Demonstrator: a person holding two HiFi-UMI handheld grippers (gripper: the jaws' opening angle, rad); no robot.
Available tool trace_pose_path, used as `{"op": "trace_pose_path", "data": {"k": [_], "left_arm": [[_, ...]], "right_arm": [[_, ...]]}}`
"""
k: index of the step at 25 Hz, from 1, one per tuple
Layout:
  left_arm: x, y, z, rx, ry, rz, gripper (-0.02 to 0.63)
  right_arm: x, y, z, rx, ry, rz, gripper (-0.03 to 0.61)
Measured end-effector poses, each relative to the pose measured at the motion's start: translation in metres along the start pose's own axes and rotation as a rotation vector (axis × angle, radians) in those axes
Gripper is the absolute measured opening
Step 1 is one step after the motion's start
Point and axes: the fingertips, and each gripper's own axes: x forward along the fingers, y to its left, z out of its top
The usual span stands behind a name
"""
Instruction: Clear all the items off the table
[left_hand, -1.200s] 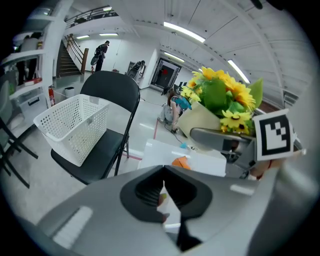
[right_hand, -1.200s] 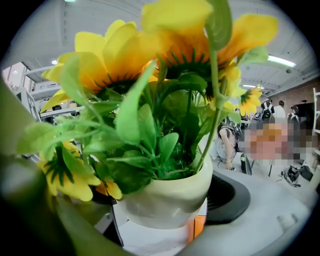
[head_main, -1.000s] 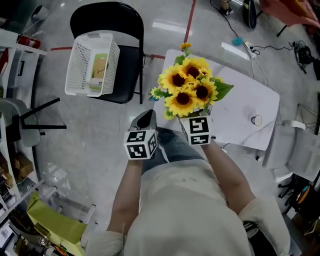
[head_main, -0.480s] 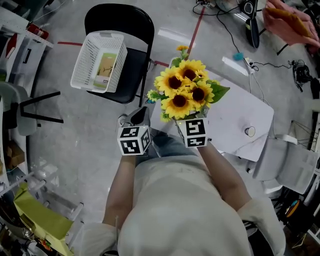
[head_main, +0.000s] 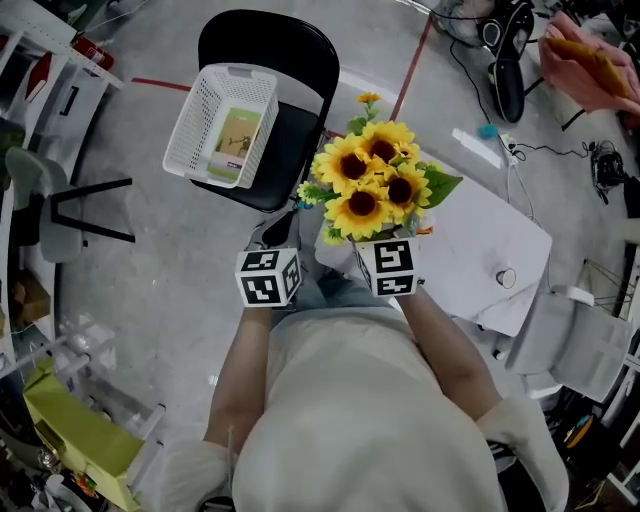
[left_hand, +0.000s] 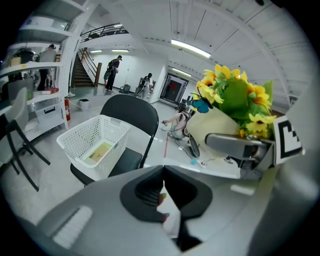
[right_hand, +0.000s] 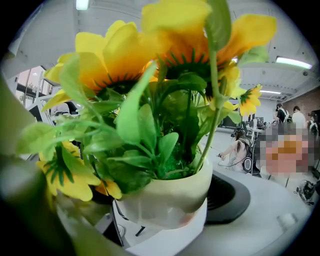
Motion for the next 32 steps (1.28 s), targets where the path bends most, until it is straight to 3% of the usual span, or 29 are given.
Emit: {"op": "trace_pose_path", "data": {"k": [13,32], "left_arm": [[-0.011,0.099,0.05,-0.007,0.022,-0.022,0.009],[0.003,0.201,0.093,-0.057,0.03,0.011,0.009]], "right_arm": [[0.076,0.066,0.059,-0.007,0.022,-0.006,0.52],[0.171,0.121,0.088,-0.035,0.074,0.057,0.52]]}}
